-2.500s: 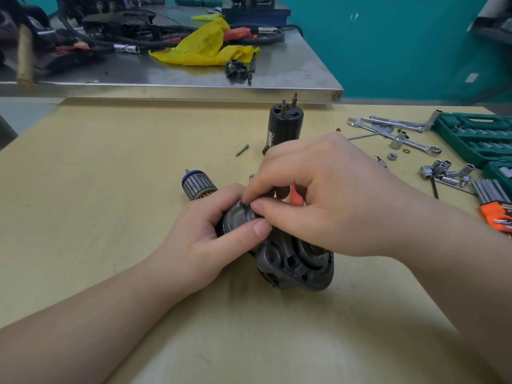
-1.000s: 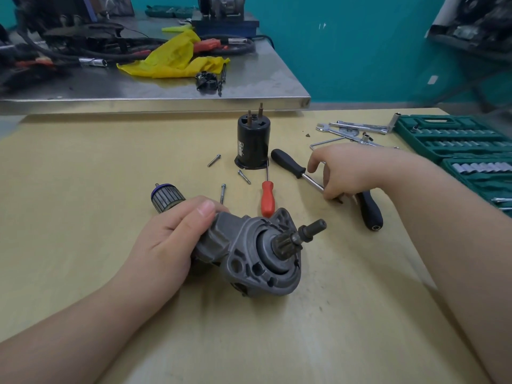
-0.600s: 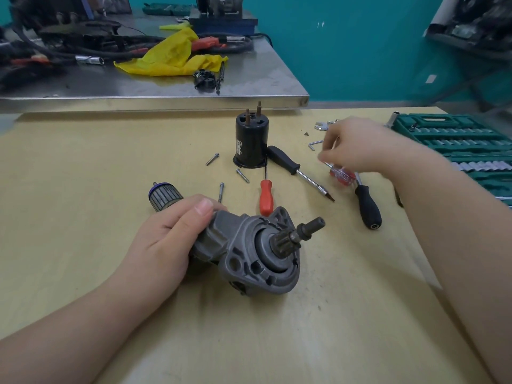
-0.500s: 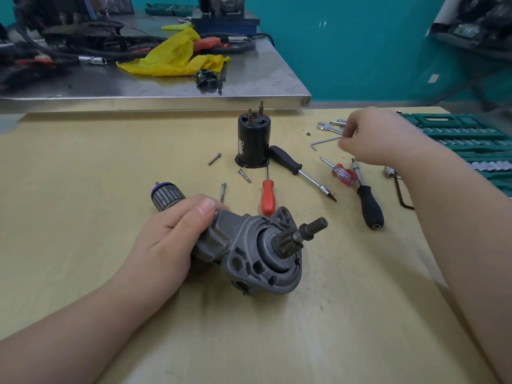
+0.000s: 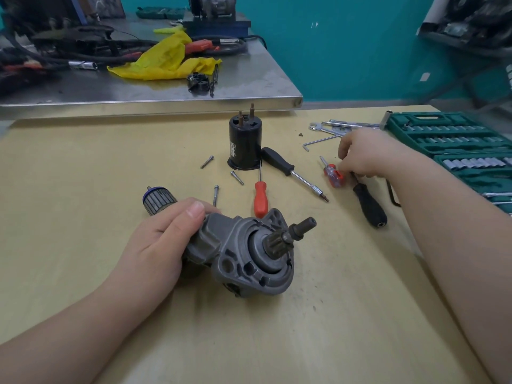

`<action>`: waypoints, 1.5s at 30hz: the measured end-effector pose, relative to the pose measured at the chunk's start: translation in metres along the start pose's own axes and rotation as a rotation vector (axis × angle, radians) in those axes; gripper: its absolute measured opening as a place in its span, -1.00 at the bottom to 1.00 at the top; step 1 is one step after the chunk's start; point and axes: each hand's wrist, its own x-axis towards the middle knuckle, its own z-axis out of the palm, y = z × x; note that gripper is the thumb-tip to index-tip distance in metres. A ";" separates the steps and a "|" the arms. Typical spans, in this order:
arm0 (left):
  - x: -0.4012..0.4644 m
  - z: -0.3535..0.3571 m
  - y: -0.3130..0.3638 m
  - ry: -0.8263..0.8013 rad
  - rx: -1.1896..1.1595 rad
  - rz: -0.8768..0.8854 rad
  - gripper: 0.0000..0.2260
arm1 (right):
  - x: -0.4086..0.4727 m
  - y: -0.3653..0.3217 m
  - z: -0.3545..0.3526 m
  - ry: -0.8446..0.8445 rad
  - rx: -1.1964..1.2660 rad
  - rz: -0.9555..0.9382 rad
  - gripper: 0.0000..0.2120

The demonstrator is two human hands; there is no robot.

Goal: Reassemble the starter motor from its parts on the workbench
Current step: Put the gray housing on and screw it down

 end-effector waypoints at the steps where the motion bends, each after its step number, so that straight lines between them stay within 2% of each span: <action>1: 0.000 0.000 -0.001 0.003 0.005 -0.004 -0.50 | 0.000 0.003 -0.001 0.020 0.107 -0.009 -0.88; 4: -0.001 0.000 -0.001 0.014 0.007 -0.006 -0.51 | -0.002 0.007 -0.007 0.061 0.570 -0.096 -0.71; 8: 0.000 0.001 0.004 0.024 0.011 0.017 -0.52 | -0.008 -0.001 -0.013 0.022 1.161 -0.249 -0.76; 11: 0.001 0.002 0.006 0.024 -0.001 0.045 -0.49 | -0.014 -0.009 -0.018 -0.086 1.451 -0.323 -0.73; 13: 0.000 0.002 0.006 0.014 -0.007 0.049 -0.49 | -0.020 -0.016 -0.022 -0.172 1.528 -0.371 -0.65; 15: 0.000 0.002 0.005 0.006 -0.012 0.046 -0.49 | -0.031 -0.027 -0.022 -0.240 1.481 -0.479 -0.54; 17: 0.001 0.001 0.005 0.002 -0.020 0.044 -0.49 | -0.043 -0.042 -0.021 -0.205 1.361 -0.606 -0.49; 19: 0.001 0.001 0.005 -0.008 -0.019 0.049 -0.49 | -0.052 -0.054 -0.018 -0.016 1.108 -0.704 -0.52; 21: 0.000 0.002 0.006 -0.012 -0.036 0.048 -0.49 | -0.059 -0.065 -0.014 0.244 0.688 -0.801 -0.61; 23: 0.001 0.002 0.007 -0.011 -0.039 0.044 -0.49 | -0.064 -0.070 -0.009 0.430 0.404 -0.887 -0.72; 27: 0.000 0.003 0.009 -0.001 -0.038 0.043 -0.51 | -0.068 -0.073 -0.009 0.572 0.375 -0.862 -0.80; 31: 0.000 0.003 0.011 0.000 -0.048 0.029 -0.50 | -0.078 -0.080 -0.014 0.438 0.442 -0.759 -0.88; 35: 0.000 0.002 0.011 0.000 -0.037 0.039 -0.49 | -0.090 -0.096 -0.015 0.290 0.421 -0.698 -0.68; 40: -0.001 0.000 0.011 0.006 -0.036 0.052 -0.56 | -0.118 -0.112 -0.016 -0.017 0.899 -0.653 -0.94; 43: -0.003 -0.001 0.012 -0.031 -0.081 0.048 -0.62 | -0.134 -0.120 -0.016 -0.131 1.083 -0.656 -0.84; 45: -0.004 0.000 0.011 -0.053 -0.114 0.056 -0.65 | -0.143 -0.121 -0.018 -0.141 1.088 -0.670 -0.76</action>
